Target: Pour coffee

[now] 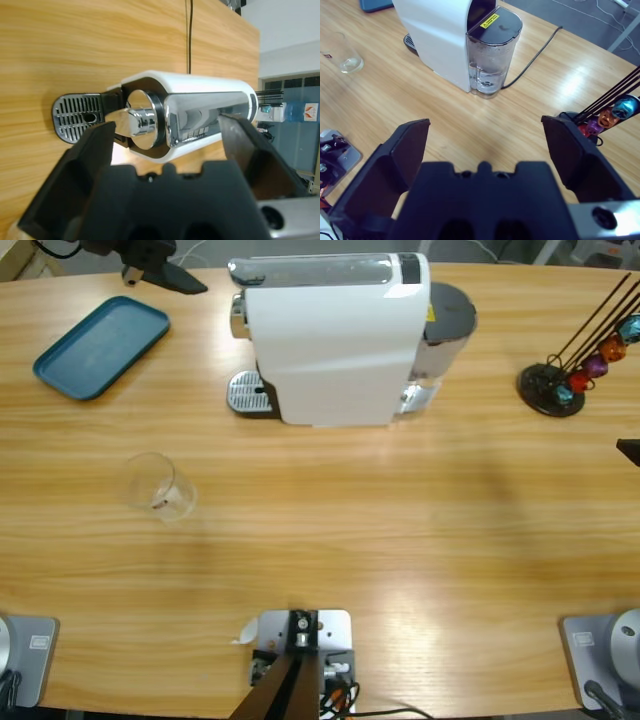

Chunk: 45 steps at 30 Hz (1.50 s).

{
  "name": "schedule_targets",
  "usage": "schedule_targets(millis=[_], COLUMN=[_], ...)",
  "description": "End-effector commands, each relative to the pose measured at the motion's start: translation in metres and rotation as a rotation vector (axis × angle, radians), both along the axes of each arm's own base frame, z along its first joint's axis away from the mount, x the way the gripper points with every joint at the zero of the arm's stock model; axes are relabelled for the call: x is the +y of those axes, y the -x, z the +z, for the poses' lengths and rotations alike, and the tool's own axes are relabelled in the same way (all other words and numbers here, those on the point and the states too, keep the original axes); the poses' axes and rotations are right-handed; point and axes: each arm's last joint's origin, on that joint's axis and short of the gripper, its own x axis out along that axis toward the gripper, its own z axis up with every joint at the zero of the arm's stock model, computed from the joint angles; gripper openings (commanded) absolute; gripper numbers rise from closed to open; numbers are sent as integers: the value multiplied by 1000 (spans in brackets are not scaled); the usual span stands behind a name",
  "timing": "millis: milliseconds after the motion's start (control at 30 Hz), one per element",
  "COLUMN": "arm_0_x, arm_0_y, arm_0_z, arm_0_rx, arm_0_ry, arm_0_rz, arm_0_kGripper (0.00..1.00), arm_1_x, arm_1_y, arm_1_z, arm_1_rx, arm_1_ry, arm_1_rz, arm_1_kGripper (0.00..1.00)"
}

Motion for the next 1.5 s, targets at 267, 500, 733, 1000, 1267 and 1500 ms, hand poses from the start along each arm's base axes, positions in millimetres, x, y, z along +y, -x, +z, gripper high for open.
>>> schedule_targets(millis=[267,500,733,1000,1267,1500], arm_0_x=[-11,-11,-11,-13,-13,-15], arm_0_y=[-18,-16,-15,-14,-5,-1], arm_0_z=[-26,-23,-20,-10,23,33], arm_0_rx=[89,91,79,50,-34,-58], arm_0_ry=[8,29,30,59,119,137], arm_0_rz=[-9,-30,-33,-55,-86,-99], arm_0_kGripper=[348,165,0,0,0,0], arm_1_x=[10,10,10,10,9,9], arm_1_y=[-9,-9,-9,-9,-8,-8], arm_1_z=[-8,-8,-8,-8,-8,-8], arm_1_rx=[54,54,53,53,50,51], arm_1_ry=[47,46,46,46,43,44], arm_1_rz=[16,16,16,16,16,16], arm_1_kGripper=[1000,1000,1000,1000,1000,1000])
